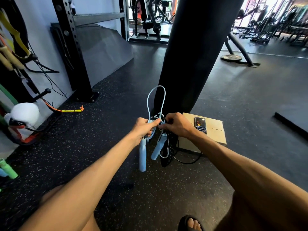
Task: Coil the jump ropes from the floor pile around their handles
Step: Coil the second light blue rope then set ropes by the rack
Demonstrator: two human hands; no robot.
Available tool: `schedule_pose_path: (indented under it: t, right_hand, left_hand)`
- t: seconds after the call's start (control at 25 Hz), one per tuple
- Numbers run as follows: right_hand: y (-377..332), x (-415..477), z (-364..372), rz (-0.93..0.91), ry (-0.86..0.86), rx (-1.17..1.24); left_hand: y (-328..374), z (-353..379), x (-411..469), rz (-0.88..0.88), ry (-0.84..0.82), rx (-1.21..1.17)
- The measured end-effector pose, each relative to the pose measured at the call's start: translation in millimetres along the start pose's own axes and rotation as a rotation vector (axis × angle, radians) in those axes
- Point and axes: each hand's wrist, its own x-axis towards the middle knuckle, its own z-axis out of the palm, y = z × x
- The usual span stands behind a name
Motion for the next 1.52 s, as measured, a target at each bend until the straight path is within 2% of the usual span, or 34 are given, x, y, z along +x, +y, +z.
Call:
schedule_pose_path:
  t: [0.12,0.2,0.48,0.6,0.72,0.84,1.0,1.08,1.16,1.24,1.32,1.4,1.52]
  right_hand:
    - [-11,-3,2,-0.014,0.000,0.085]
    - [-17,-6,0,-0.003,-0.026,0.144]
    - [-25,-5,-5,0.095,0.051,0.254]
    - [-22,-4,-19,0.186,0.146,0.516]
    - [-15,-11,-41,0.248,0.246,0.724]
    - [-6,-16,-40,0.299,0.206,0.599]
    - [0,-13,-28,0.438,0.095,0.289]
    - [7,-14,-27,0.512,-0.012,0.027]
    - [19,-18,-23,0.577,-0.172,-0.119]
    - [34,-23,-16,0.663,-0.312,-0.111]
    - [34,-26,-11,0.681,-0.356,-0.097]
    - [25,-23,-7,0.586,-0.372,-0.081]
    - [1,-17,4,0.419,-0.404,0.083]
  left_hand:
    - [2,2,-1,0.037,0.036,-0.195]
    - [7,0,-2,0.053,0.044,-0.221]
    - [8,-12,-2,0.135,0.184,0.076]
    - [4,-31,3,0.172,0.239,0.251]
    - [-1,-49,7,0.127,0.277,0.277]
    - [-5,-46,8,0.087,0.219,0.271]
    - [-7,-33,11,0.069,0.098,0.057]
    - [-6,-33,12,0.073,0.090,0.005]
    - [-4,-34,12,0.067,0.099,-0.034]
    - [0,-36,10,0.047,0.111,-0.075]
    - [3,-38,7,0.027,0.085,-0.135]
    - [6,-35,3,0.007,0.020,-0.184]
    - [7,-29,-2,-0.020,-0.052,-0.231]
